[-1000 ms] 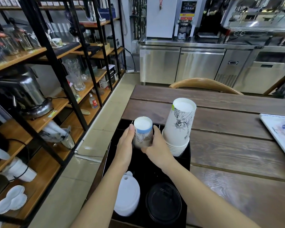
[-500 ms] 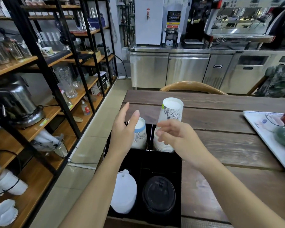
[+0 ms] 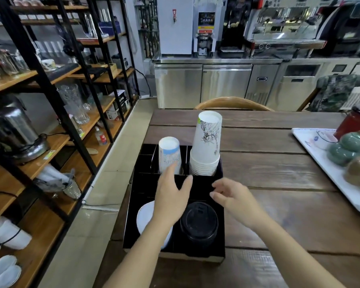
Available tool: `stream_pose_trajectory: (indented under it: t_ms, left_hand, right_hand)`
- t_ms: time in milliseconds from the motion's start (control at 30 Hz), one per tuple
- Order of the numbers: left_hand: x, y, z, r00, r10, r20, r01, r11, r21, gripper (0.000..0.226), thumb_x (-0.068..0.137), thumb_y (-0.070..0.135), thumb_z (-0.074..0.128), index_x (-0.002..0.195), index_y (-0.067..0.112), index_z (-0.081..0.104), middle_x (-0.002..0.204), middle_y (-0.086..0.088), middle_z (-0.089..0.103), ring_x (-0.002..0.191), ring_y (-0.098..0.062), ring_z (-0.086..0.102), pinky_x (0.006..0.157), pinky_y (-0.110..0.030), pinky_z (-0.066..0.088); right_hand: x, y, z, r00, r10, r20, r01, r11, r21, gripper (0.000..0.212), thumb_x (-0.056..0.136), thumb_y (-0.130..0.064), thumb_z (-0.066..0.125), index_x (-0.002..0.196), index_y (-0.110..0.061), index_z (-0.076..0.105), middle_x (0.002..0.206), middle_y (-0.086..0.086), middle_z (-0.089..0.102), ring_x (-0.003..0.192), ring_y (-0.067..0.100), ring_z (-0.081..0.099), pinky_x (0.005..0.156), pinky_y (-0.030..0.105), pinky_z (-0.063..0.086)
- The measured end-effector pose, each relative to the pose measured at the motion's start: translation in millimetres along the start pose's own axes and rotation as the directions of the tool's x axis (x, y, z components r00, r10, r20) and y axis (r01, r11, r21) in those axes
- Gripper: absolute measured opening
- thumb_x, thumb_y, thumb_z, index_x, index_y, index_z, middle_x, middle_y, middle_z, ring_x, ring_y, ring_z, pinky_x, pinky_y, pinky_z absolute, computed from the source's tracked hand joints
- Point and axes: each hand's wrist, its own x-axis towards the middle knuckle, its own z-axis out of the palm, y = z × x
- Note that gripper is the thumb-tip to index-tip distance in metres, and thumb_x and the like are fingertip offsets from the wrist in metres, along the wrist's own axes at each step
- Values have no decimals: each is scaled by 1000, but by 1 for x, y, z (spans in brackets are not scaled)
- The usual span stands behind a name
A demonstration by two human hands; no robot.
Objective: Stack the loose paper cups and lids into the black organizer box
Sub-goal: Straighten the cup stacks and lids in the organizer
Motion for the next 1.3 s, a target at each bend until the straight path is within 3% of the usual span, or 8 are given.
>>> stream_pose_trajectory:
  t_ms: [200,300,433,600,833,967,1167,1300]
  left_hand:
    - [-40,-36,15,963,-204,176,141,938,316,58,91,36,53,142,16,33,144,-2,41,133,-19,37,108,-32,34]
    - [-44,-35,15,966,-198,166,130,927,352,50,91,36,53,136,17,41,134,0,49,125,-18,45,99,-30,40]
    - [-48,-34,15,956,-169,241,87,944,319,41,92,32,51,131,19,44,129,0,52,116,-17,52,88,-27,43]
    - [-49,-35,21,960,-124,249,55,961,269,40,95,27,48,134,22,44,130,-1,50,114,-18,52,84,-22,38]
    - [-40,-40,27,947,-178,266,116,965,235,39,99,25,38,138,22,43,137,-5,52,123,-23,49,98,-33,41]
    - [-41,-43,27,950,-214,226,150,950,272,34,100,20,32,131,19,44,118,-12,60,102,-30,58,84,-41,47]
    - [-56,-43,29,968,-173,183,120,956,267,29,100,23,31,126,16,43,121,-8,56,103,-27,57,84,-42,48]
    - [-57,-44,30,973,-120,197,48,941,334,34,100,28,31,131,18,41,127,-6,54,111,-26,56,89,-40,48]
  right_hand:
    - [-18,35,34,976,212,50,-207,974,-96,52,86,-40,62,128,-12,50,121,9,62,109,24,59,85,29,45]
    - [-21,43,43,972,230,53,-224,969,-108,45,88,-43,57,120,-12,54,105,8,68,85,26,65,70,30,48]
    - [-22,44,45,975,224,1,-224,972,-76,35,94,-36,50,116,-9,54,91,5,65,57,20,63,43,18,42]
    - [-24,39,45,975,220,-9,-219,965,-147,27,96,-31,44,112,-12,55,92,9,66,49,25,66,39,21,44]
    - [-8,24,48,974,226,-28,-224,928,-297,30,97,-32,40,87,-7,53,92,15,65,78,39,66,61,40,53]
    - [-6,21,55,982,185,-33,-186,928,-324,28,97,-29,42,79,-8,44,97,20,65,90,39,61,65,36,41]
    - [-12,33,52,992,125,-21,-126,955,-268,29,94,-33,48,108,-8,54,104,18,67,98,38,61,77,42,49]
    - [-15,40,52,993,110,-41,-117,950,-291,27,95,-35,48,103,-10,50,101,20,67,93,40,61,76,44,51]
